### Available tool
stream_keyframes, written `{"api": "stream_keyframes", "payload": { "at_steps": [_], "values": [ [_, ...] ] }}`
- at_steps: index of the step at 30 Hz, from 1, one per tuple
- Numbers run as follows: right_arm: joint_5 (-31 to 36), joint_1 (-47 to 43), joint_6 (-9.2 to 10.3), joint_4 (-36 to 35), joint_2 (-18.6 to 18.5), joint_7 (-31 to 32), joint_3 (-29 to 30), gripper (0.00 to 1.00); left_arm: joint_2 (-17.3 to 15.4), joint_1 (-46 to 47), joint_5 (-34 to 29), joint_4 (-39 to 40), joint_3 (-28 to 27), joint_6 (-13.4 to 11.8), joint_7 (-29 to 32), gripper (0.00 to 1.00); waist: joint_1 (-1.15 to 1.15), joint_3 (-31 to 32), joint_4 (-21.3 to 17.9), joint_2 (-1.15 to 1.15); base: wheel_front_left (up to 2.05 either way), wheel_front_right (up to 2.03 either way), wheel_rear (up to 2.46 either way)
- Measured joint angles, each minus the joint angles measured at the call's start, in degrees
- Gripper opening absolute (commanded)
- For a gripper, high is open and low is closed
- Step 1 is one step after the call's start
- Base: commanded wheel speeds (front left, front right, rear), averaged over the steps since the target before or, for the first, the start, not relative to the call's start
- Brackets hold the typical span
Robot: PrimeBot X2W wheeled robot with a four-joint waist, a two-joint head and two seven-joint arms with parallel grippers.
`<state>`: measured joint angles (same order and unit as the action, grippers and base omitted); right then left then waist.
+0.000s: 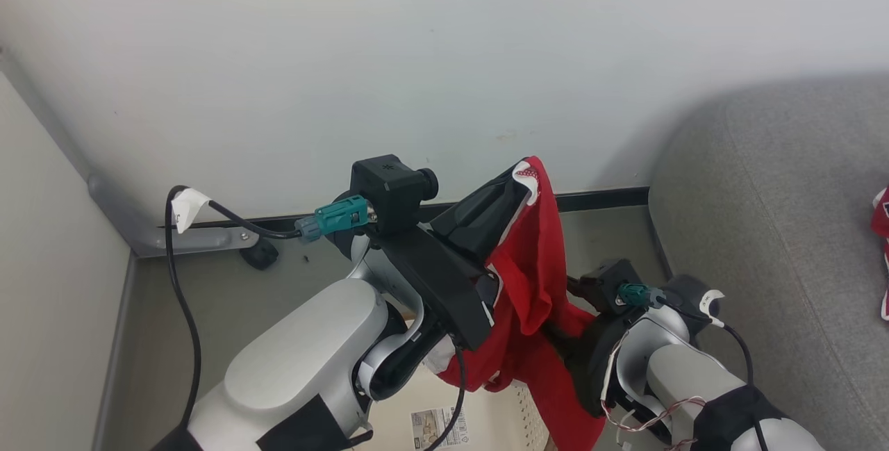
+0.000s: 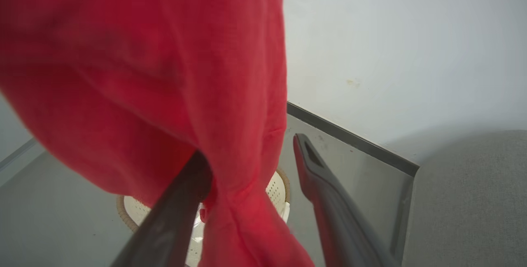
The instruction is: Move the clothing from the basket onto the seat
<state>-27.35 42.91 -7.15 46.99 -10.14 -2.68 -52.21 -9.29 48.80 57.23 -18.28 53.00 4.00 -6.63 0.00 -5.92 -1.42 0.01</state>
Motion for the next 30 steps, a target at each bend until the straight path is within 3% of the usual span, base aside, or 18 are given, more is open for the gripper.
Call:
{"api": "stream_keyframes", "payload": {
  "at_steps": [1, 6, 14, 21, 22, 23, 24, 25, 30],
  "values": [
    [-0.5, 0.0, 0.0, 0.3, 0.1, -0.5, -0.4, 0.0, 0.0, 0.0, 0.0, 0.1, 0.0, 0.0, 0.0, 0.0, 0.0, 0.0, 0.1, 0.0, 0.0, 0.0, 0.0],
    [-2.5, 0.2, 0.0, 2.3, 0.6, -2.3, -1.1, 0.0, -0.6, 0.0, 0.0, 0.4, 0.0, -0.1, 0.1, 0.0, 0.0, -0.1, 0.2, 0.0, 0.0, 0.0, 0.0],
    [-8.2, 2.0, -0.01, 6.0, 0.3, -8.7, 7.9, 0.0, -2.2, -1.6, 0.0, 0.3, -0.1, -1.0, 0.5, 0.0, 0.0, -0.1, -0.5, 0.0, 0.0, 0.0, 0.0],
    [-10.1, 2.0, -0.01, 5.9, -0.3, -10.7, 10.3, 0.0, -3.3, -3.6, 0.2, 0.4, 0.0, -1.0, 0.5, 0.0, 0.0, 0.0, -1.3, 0.0, 0.0, 0.0, 0.0],
    [-10.1, 2.0, -0.01, 5.9, -0.3, -10.7, 10.3, 0.0, -3.3, -3.6, 0.2, 0.4, 0.0, -1.0, 0.5, 0.12, 0.0, 0.0, -1.3, 0.0, 0.0, 0.0, 0.0],
    [-10.1, 2.0, 0.0, 5.6, -0.4, -11.1, 10.6, 0.0, -3.3, -3.6, 0.2, 0.4, 0.0, -1.0, 0.5, 0.43, 0.0, 0.1, -1.4, 0.0, 0.0, 0.0, 0.0],
    [-10.2, 2.1, -0.01, 5.3, -0.6, -11.1, 10.9, 0.0, -3.4, -3.7, 0.2, 0.4, 0.0, -1.0, 0.5, 0.89, 0.0, 0.1, -1.5, 0.0, 0.0, 0.0, 0.0],
    [-10.3, 2.1, -0.01, 5.2, -0.7, -11.1, 11.2, 0.0, -3.4, -3.8, 0.2, 0.4, 0.0, -1.0, 0.5, 1.0, 0.0, 0.2, -1.6, 0.0, 0.0, 0.0, 0.0],
    [-12.1, 2.1, -0.01, 3.8, -1.5, -11.6, 13.7, 0.0, -4.7, -5.9, 0.5, 0.3, 0.3, -1.0, 0.5, 1.0, 0.0, 0.6, -2.3, -0.01, 0.0, 0.0, 0.0]
  ]
}}
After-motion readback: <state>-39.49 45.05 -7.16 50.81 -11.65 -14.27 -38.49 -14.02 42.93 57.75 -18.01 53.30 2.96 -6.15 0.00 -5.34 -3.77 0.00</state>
